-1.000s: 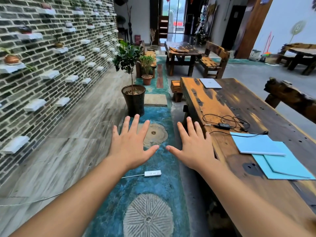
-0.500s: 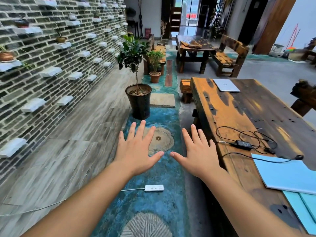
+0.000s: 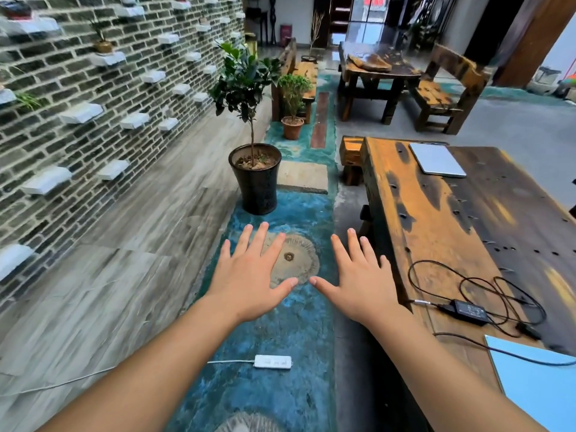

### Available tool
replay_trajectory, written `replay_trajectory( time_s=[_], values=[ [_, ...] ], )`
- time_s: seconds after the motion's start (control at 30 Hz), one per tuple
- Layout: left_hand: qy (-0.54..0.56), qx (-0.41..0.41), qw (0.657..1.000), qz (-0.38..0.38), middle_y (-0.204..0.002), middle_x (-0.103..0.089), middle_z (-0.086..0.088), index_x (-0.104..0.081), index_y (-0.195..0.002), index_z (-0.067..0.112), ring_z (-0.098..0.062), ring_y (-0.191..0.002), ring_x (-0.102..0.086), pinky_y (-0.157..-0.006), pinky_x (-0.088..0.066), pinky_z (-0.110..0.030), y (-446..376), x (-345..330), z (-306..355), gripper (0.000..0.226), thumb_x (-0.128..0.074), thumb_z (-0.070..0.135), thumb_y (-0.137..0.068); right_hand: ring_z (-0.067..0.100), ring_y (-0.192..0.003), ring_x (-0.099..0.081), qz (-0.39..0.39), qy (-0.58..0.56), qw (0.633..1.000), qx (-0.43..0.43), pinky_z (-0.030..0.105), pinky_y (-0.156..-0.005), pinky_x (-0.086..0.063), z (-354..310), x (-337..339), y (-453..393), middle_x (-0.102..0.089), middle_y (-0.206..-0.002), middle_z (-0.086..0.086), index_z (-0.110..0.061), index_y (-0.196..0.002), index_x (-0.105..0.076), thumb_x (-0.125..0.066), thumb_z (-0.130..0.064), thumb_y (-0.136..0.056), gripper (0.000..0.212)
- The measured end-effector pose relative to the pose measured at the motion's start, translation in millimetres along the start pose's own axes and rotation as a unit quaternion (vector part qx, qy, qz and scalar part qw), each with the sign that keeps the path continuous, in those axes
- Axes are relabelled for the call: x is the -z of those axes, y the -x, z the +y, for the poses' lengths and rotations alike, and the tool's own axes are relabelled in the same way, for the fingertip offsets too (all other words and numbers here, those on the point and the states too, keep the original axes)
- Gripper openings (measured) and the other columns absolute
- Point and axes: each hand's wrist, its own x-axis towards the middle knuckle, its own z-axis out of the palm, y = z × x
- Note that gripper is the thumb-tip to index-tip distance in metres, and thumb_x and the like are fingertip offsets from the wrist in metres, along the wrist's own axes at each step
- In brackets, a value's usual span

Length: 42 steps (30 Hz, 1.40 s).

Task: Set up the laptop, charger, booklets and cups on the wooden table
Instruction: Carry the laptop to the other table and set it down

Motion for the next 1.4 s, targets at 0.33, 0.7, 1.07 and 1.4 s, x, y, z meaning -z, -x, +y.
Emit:
replay_trajectory(
  time_s=[0.33,0.7,1.07,1.4],
  values=[
    [-0.011,-0.010,1.000,0.003,-0.164,0.013,0.001,0.003,-0.153,0.040,-0.025,-0.150,0.013,-0.116,-0.003,-0.059,-141.5,-11.7,-81.4,0.089,-0.017,0.082,-0.077,0.025,-0.153,0.003,-0.027,0.017,0.999,-0.020,0.054,-0.117,-0.017,-37.3,-17.5,-132.2,0.012,-0.166,0.001,-0.035,-0.155,0.006,-0.005,-0.092,-0.067,0.106],
    [-0.007,-0.025,0.999,-0.024,-0.164,0.014,0.002,0.005,-0.153,0.040,-0.025,-0.150,0.014,-0.116,-0.003,-0.059,-270.5,-12.7,-145.3,0.092,-0.012,0.084,-0.074,0.024,-0.153,0.002,-0.049,-0.005,0.998,-0.046,0.053,-0.118,-0.016,-59.3,-22.1,-265.1,0.012,-0.166,0.001,-0.035,-0.155,0.007,-0.007,-0.092,-0.068,0.105],
    [0.002,-0.001,0.999,-0.043,-0.164,0.015,0.002,0.007,-0.152,0.042,-0.024,-0.150,0.014,-0.117,-0.005,-0.059,-449.5,-48.8,-136.0,0.093,-0.011,0.086,-0.072,0.024,-0.153,-0.002,-0.058,-0.027,0.998,-0.022,0.054,-0.117,-0.018,3.9,-50.7,-445.0,0.010,-0.166,0.000,-0.036,-0.155,0.004,-0.007,-0.093,-0.068,0.105],
    [0.024,0.025,0.996,-0.081,-0.164,0.015,0.003,0.006,-0.152,0.042,-0.024,-0.150,0.013,-0.117,-0.005,-0.059,-617.6,-73.3,-85.8,0.092,-0.012,0.085,-0.073,0.025,-0.152,-0.005,-0.082,-0.014,0.997,-0.004,0.054,-0.116,-0.020,105.5,-54.9,-607.7,0.007,-0.166,0.001,-0.036,-0.155,0.002,-0.006,-0.093,-0.067,0.105]
  ],
)
